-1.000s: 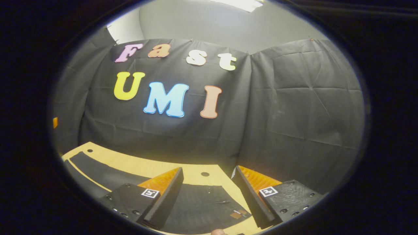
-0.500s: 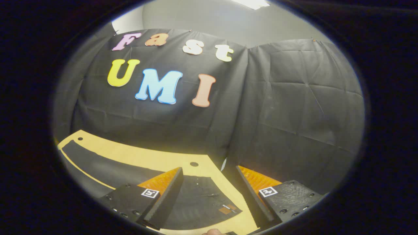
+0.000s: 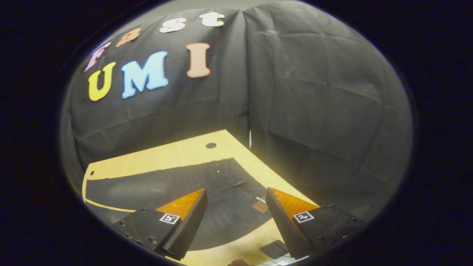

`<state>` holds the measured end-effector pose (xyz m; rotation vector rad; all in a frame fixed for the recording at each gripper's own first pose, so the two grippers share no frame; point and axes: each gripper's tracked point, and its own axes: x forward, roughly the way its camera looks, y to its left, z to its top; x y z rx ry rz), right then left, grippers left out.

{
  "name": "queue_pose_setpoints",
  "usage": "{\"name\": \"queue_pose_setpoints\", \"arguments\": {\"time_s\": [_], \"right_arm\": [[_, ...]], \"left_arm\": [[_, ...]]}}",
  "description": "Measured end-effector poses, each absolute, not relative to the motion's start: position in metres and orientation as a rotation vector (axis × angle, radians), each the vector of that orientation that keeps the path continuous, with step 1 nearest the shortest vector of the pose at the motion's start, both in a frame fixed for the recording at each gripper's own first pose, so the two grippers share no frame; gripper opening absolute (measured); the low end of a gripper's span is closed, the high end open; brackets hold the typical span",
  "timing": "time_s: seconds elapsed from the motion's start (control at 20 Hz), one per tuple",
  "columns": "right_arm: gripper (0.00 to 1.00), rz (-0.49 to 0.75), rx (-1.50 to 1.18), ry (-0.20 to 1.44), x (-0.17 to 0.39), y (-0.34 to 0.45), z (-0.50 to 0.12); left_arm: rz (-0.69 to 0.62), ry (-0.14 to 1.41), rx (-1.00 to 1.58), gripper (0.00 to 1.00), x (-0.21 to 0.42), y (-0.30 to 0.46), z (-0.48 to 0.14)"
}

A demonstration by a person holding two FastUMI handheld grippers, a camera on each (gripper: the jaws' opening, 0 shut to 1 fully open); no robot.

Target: Grasp the waist and the cuffs of the jeans and fold them to make the two legs overlap; first hold the waist and fold one-third of the jeans toward the cuffs, then hold the cuffs and fold the remaining one-third in the same direction to finish folding.

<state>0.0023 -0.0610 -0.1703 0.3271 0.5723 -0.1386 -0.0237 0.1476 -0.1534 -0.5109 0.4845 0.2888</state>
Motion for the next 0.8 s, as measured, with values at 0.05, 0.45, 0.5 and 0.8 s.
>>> {"name": "queue_pose_setpoints", "arguments": {"time_s": [0.05,0.45,0.5,0.8], "right_arm": [[0.95,-0.142,0.364,0.614,0.002,-0.061,-0.181],[0.95,-0.184,0.606,0.869,0.005,-0.067,-0.248],[0.95,-0.189,0.637,0.892,0.006,-0.068,-0.254],[0.96,-0.275,0.785,1.005,0.006,-0.073,-0.29]], "left_arm": [[0.323,0.53,-0.565,0.97,-0.025,0.159,-0.169],[0.529,0.729,-0.858,0.99,-0.056,0.242,-0.268],[0.55,0.744,-0.878,0.99,-0.053,0.25,-0.277],[0.605,0.803,-0.93,0.99,-0.046,0.264,-0.311]]}}
